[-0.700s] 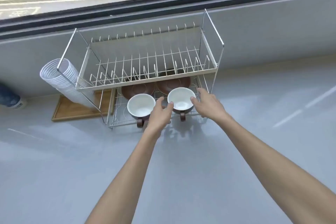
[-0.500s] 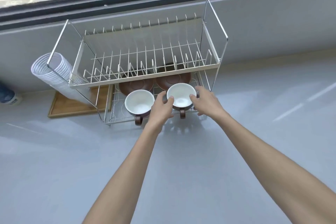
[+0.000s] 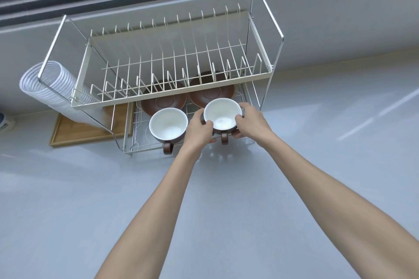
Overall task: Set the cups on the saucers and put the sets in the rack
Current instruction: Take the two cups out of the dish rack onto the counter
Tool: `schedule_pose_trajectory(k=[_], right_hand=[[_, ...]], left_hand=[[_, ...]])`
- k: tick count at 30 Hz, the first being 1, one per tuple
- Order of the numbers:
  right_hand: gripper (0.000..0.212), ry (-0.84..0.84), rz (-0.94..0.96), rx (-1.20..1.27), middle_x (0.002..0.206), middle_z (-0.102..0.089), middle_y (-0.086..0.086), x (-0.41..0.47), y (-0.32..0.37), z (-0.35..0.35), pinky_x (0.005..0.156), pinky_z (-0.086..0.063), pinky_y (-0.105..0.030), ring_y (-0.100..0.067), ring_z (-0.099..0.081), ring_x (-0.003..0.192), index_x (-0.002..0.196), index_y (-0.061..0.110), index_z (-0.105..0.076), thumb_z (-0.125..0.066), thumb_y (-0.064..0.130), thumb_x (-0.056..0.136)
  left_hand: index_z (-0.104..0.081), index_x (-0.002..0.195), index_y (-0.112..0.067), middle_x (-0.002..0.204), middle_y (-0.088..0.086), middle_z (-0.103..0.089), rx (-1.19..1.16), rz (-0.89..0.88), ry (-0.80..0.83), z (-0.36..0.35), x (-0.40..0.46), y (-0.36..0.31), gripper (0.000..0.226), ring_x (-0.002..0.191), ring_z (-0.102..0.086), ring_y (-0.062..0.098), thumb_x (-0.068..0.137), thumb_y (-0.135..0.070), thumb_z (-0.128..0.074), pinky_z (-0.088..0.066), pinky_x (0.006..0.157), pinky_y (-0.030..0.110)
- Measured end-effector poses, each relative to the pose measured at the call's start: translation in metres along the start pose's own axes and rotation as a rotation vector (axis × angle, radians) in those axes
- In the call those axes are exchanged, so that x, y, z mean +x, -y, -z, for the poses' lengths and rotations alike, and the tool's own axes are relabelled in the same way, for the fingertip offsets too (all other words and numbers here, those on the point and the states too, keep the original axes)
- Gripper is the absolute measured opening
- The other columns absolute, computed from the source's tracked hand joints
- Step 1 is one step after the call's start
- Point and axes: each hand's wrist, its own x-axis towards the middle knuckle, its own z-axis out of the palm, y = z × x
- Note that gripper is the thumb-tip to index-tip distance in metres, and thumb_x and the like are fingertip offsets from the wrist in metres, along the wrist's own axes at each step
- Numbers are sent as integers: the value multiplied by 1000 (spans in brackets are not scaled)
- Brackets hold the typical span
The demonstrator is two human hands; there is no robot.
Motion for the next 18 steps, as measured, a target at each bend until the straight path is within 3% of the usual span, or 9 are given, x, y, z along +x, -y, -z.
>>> schedule_pose_trajectory(k=[5,18], right_hand=[[54,-10,-6,2,115,-65,-15,-4,-1,-1,66,-64,-36,-39,-70,92,133,19,-53,-39,4,83],[55,-57,29,47,112,-68,-15,-36,-13,8,67,-65,-38,-36,-71,90,133,23,-53,-40,7,82]], left_hand=[[-43,144,-22,135,9,-59,7,-2,-10,0,-5,0,52,100,-71,31,94,-8,-44,-59,60,28],[-47,135,-25,129,4,-59,24,-32,-3,-7,-45,-8,47,111,-65,30,88,-28,-53,-59,65,30]])
